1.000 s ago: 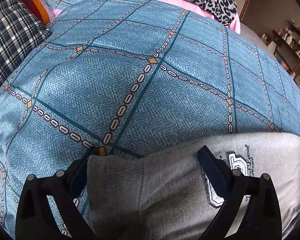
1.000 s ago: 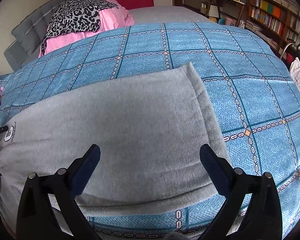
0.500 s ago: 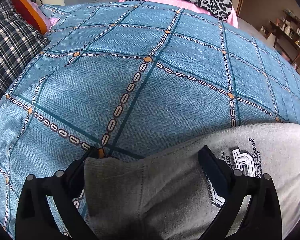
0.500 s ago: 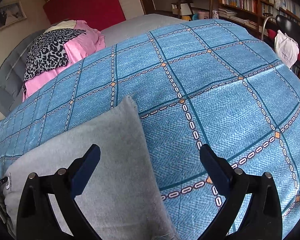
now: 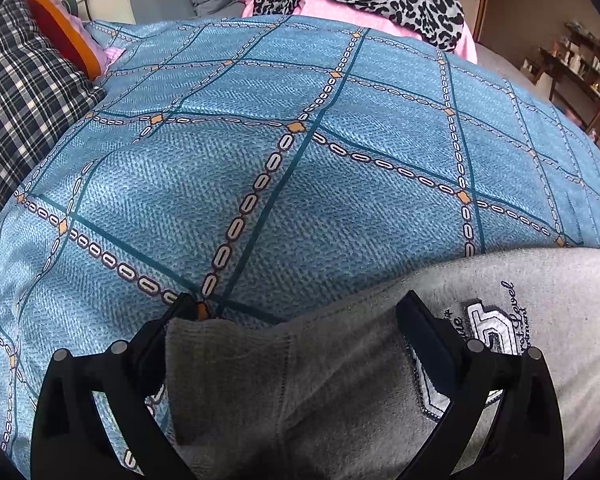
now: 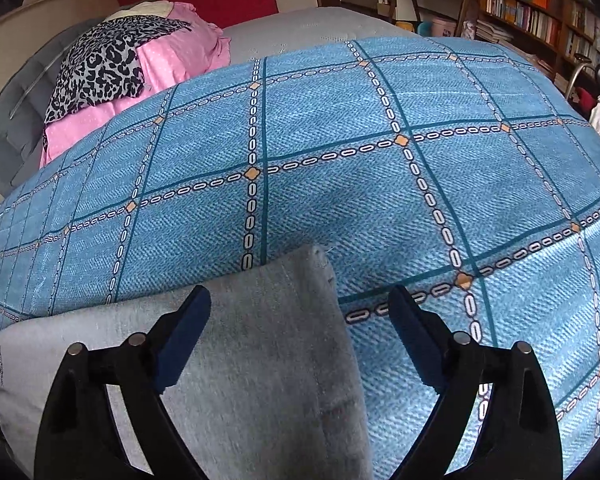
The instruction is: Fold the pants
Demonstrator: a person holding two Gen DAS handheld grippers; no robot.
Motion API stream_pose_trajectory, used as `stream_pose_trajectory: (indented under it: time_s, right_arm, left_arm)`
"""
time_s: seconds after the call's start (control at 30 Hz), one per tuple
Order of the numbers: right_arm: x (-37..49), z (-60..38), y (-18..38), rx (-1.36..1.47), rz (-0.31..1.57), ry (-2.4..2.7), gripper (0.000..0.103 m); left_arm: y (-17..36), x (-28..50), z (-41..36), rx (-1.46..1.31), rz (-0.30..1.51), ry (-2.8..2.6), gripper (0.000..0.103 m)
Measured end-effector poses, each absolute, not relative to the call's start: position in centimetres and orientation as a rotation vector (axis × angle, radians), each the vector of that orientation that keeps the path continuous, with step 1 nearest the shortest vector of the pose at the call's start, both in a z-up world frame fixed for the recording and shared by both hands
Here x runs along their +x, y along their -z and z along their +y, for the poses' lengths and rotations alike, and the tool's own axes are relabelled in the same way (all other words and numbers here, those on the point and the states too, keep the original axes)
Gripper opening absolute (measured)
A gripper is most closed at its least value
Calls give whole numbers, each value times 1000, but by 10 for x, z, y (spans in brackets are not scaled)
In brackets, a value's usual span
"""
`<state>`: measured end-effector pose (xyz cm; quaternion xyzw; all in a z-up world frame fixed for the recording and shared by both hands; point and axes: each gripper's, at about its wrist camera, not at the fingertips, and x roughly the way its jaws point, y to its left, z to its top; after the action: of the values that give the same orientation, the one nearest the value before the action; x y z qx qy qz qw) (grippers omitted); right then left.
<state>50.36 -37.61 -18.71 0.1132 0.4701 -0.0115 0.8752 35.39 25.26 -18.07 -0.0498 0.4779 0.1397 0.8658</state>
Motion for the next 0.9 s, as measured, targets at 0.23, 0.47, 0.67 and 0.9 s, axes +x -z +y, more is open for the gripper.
stream_pose_trajectory:
  time_s: [0.23, 0.47, 0.67, 0.9]
  right_arm:
    - [514, -369, 204, 174, 968, 21, 89]
    - [515, -358, 201, 112, 963, -22, 51]
    - [504, -363, 189, 130, 931, 8, 14]
    - [472, -370, 163, 168, 855, 4, 12]
  left_arm:
    - [181, 355, 252, -99, 993, -296, 98]
    - [181, 355, 252, -101, 990, -294, 98]
    - [179, 354, 250, -98, 973, -284, 94]
    - [169, 346, 237, -68, 917, -224, 50]
